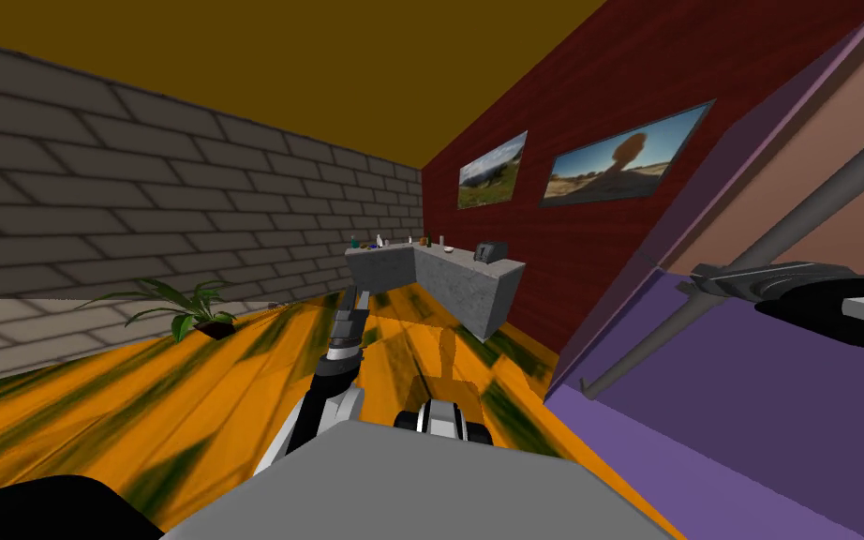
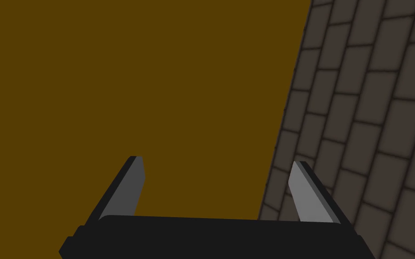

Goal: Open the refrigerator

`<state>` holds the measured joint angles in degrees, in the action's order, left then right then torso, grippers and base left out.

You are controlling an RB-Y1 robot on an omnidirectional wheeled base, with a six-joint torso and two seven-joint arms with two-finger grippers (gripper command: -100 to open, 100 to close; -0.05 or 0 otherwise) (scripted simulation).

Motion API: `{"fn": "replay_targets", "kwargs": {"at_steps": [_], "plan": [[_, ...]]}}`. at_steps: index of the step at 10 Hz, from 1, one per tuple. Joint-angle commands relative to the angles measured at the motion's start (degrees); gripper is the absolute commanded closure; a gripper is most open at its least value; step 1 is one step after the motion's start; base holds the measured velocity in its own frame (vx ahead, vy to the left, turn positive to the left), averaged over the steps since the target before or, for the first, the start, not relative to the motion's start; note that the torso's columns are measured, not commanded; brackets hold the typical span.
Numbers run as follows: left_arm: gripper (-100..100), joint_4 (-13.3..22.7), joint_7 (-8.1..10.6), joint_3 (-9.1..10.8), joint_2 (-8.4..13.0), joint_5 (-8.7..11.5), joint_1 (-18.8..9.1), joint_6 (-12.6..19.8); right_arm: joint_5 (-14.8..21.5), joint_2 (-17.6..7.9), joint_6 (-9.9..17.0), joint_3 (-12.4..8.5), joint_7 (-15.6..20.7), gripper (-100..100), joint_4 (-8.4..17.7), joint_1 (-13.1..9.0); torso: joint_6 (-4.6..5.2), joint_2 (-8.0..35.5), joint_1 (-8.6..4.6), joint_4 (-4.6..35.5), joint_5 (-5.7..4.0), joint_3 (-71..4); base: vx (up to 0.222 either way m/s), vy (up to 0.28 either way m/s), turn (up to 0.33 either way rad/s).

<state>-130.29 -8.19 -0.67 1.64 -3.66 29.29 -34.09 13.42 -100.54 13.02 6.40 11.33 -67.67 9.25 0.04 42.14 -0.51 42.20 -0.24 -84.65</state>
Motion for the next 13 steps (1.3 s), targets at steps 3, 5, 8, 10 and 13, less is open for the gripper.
{"fn": "replay_targets", "kwargs": {"at_steps": [3,5,8,10,13], "plan": [[0,0.0,0.0,0.0,0.0,0.0,0.0,0.0,1.28,1.39,-1.74,0.01,1.47,100,-5.21,-2.61,0.25,0.13,0.01,0.01,-0.13,0.13,0.13,-0.003,-0.292],[0,0.0,0.0,0.0,0.0,0.0,0.0,0.0,2.06,1.91,-2.53,-0.64,2.03,100,-8.74,-3.26,0.38,0.11,-0.26,0.05,-0.15,0.08,0.194,0.011,-0.364],[0,0.01,0.0,-0.01,0.0,0.0,-0.04,0.01,2.06,1.91,-2.53,-0.64,2.03,100,-8.93,-3.26,0.07,0.37,-0.17,-0.05,-0.29,0.25,0.022,0.0,-0.039],[0,0.0,0.0,-0.01,0.0,0.0,-0.01,0.0,2.85,2.42,-3.32,-1.29,2.59,100,-12.65,-3.92,0.43,-0.08,-0.1,-0.06,-0.18,0.0,0.135,0.018,-0.336],[0,0.0,0.0,0.0,0.0,0.0,-0.01,0.0,4.42,3.46,-4.89,-2.59,3.7,100,-18.28,-5.23,0.34,0.04,-0.29,-0.05,-0.18,0.0,0.209,0.034,-0.392]]}}
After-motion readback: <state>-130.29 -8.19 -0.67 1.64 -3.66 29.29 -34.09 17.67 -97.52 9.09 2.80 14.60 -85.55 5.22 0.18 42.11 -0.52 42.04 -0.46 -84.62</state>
